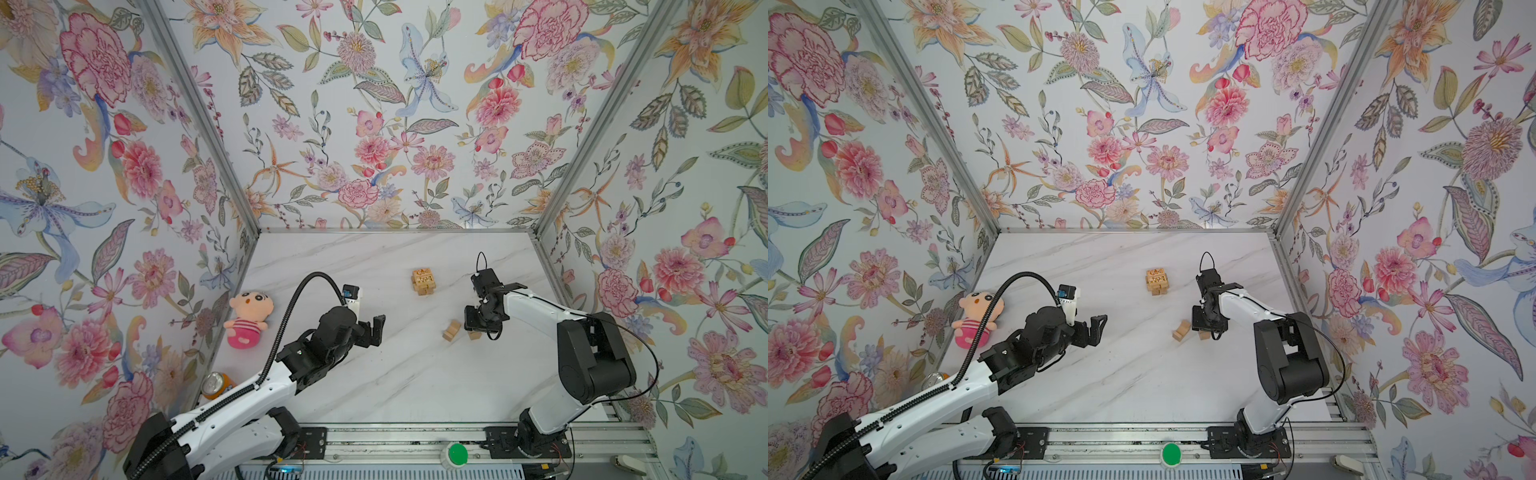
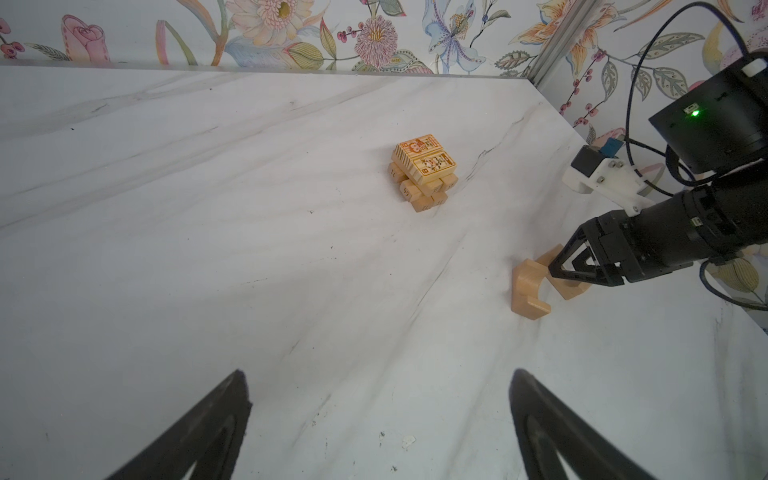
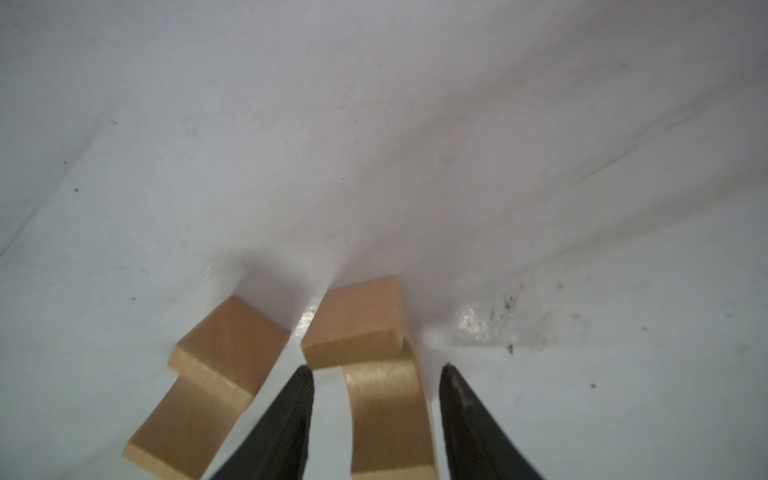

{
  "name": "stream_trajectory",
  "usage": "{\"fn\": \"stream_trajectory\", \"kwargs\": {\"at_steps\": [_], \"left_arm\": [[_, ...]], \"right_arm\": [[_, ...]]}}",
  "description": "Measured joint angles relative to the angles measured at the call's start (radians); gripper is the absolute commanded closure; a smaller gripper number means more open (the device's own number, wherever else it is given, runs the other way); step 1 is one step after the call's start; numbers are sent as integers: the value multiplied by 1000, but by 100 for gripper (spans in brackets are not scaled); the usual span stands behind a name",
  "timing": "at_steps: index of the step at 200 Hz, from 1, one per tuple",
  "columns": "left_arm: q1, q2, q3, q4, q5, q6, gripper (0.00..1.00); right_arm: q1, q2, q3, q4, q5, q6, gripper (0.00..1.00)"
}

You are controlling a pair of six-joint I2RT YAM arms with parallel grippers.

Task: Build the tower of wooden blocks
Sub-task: 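Lower the open right gripper around one wooden arch block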

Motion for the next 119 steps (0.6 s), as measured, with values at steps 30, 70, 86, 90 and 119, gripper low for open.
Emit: {"fn": "stream_trajectory", "kwargs": {"at_steps": [30,70,86,90,119], "left_arm": [[0,0,0,-1,0,3,1],[0,0,0,-1,1,3,1],[0,0,0,-2,1,3,1],[0,0,0,-2,2,3,1],[0,-3,0,-4,5,9,1]], "right_arm": [[3,0,0,-1,0,0,49],[15,19,0,-3,5,0,50],[19,26,0,-3,9,0,50],[20,26,0,-3,10,0,51],[22,26,0,-4,16,0,51]]}}
